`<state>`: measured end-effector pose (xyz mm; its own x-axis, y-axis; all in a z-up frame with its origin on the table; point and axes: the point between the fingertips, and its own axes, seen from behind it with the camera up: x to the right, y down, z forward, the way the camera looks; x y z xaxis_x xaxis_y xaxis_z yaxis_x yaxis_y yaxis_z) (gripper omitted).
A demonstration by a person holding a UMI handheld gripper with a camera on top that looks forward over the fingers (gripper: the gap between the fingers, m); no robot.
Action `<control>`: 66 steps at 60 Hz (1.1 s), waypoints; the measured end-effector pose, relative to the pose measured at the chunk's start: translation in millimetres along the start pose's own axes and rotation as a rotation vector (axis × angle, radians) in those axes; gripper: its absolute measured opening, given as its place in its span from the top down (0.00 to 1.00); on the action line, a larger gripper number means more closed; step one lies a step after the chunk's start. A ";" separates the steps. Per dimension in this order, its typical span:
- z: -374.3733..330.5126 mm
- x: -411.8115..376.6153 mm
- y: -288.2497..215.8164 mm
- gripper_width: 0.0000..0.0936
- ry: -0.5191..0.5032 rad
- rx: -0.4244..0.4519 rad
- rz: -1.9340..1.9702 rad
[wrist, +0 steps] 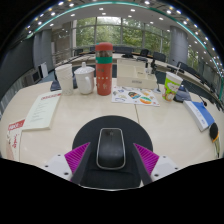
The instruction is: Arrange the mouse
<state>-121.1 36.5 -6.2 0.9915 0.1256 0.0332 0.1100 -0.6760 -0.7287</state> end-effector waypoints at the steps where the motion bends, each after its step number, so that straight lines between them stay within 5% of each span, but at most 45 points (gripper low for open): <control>1: -3.6 -0.8 -1.0 0.08 0.001 -0.001 -0.004; 34: -232.7 -15.8 7.0 0.09 0.047 0.023 0.036; 66: -272.0 -21.7 19.0 0.09 0.074 0.045 0.063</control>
<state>-121.7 -176.6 165.3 0.9990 0.0287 0.0350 0.0453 -0.6470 -0.7612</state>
